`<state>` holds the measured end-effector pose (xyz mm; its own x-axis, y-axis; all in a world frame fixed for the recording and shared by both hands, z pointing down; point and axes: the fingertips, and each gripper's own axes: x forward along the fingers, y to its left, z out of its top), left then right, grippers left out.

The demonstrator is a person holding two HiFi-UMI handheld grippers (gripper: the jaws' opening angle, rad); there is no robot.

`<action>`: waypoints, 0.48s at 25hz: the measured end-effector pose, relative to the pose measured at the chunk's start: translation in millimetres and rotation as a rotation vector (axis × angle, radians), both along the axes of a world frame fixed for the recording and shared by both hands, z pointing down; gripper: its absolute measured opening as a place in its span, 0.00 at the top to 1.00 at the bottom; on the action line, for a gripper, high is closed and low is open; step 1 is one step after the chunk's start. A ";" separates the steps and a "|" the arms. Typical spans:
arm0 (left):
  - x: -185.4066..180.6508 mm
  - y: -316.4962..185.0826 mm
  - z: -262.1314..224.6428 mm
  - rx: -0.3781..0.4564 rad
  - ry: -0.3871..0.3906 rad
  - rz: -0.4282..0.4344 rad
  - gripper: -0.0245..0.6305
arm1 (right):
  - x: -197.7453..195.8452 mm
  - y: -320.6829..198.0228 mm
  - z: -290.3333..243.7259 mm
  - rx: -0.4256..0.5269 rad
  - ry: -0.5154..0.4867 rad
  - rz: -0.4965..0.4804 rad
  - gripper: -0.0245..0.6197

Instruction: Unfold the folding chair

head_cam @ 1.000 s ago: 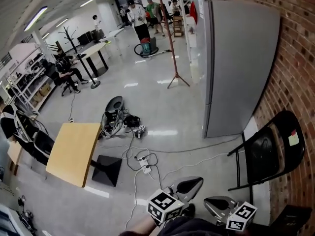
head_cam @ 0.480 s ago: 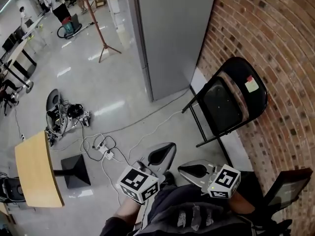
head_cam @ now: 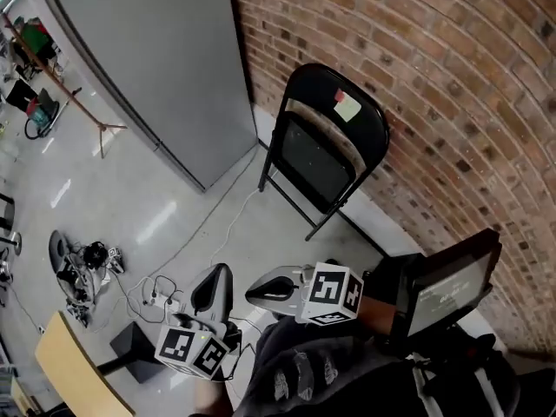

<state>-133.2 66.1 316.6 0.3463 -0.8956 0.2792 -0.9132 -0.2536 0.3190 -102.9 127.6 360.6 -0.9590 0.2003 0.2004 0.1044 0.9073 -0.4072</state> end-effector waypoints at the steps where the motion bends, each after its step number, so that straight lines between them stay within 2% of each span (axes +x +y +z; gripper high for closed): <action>1: 11.4 -9.2 -1.6 -0.005 -0.004 0.007 0.96 | 10.4 -8.7 0.4 -0.014 -0.005 0.002 0.96; 5: 45.3 -43.0 -11.4 0.002 -0.029 -0.005 0.96 | 47.2 -37.7 10.5 -0.047 -0.008 -0.005 0.96; 12: 91.6 -88.8 -10.0 -0.041 -0.076 -0.010 0.96 | 94.2 -83.1 14.8 0.009 -0.018 -0.014 0.96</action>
<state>-41.7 -22.7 306.6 0.3141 -0.8860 0.3410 -0.9375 -0.2329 0.2584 -8.6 44.5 375.4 -0.9596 0.2123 0.1844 0.1248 0.9092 -0.3973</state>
